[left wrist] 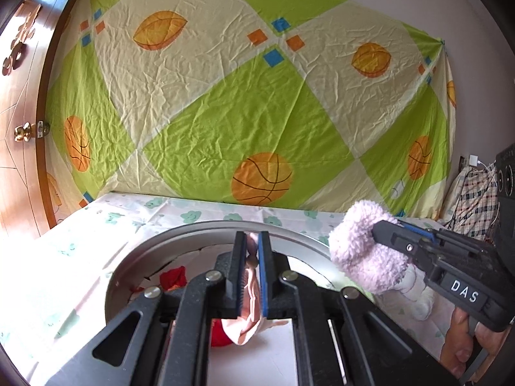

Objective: Organize soft objects
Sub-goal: 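Open both tools over the tin to drop the sock and puff, then grasp the clear cotton-swab pack with the right tool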

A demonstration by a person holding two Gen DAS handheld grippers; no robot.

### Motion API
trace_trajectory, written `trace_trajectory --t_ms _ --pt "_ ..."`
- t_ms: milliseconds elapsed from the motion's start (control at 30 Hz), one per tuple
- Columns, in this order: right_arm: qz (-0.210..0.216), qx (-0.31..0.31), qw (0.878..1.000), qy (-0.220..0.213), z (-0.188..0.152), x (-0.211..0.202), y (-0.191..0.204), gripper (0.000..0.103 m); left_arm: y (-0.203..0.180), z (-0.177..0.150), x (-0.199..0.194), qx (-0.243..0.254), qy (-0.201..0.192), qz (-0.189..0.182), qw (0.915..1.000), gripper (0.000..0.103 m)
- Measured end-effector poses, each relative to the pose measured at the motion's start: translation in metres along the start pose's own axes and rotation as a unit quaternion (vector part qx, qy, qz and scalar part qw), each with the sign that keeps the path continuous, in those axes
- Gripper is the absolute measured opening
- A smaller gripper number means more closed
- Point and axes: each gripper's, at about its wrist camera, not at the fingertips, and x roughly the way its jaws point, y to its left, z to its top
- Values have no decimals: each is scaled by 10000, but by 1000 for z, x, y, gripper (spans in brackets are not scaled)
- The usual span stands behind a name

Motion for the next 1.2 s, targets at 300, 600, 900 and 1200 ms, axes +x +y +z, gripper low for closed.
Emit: trace_trajectory --t_ms 300,600,900,1200 --pt "140 -19 9987 487 9 43 7 13 17 14 27 -63 545 23 9985 5" --pt "109 -92 9964 837 5 67 11 13 24 17 45 -169 1011 52 9947 5" --pt "95 -61 9950 989 2 75 9 29 19 18 47 -37 1118 237 9934 66" --pt "-173 51 9986 497 -6 9 -27 66 13 7 5 -42 488 468 9977 97"
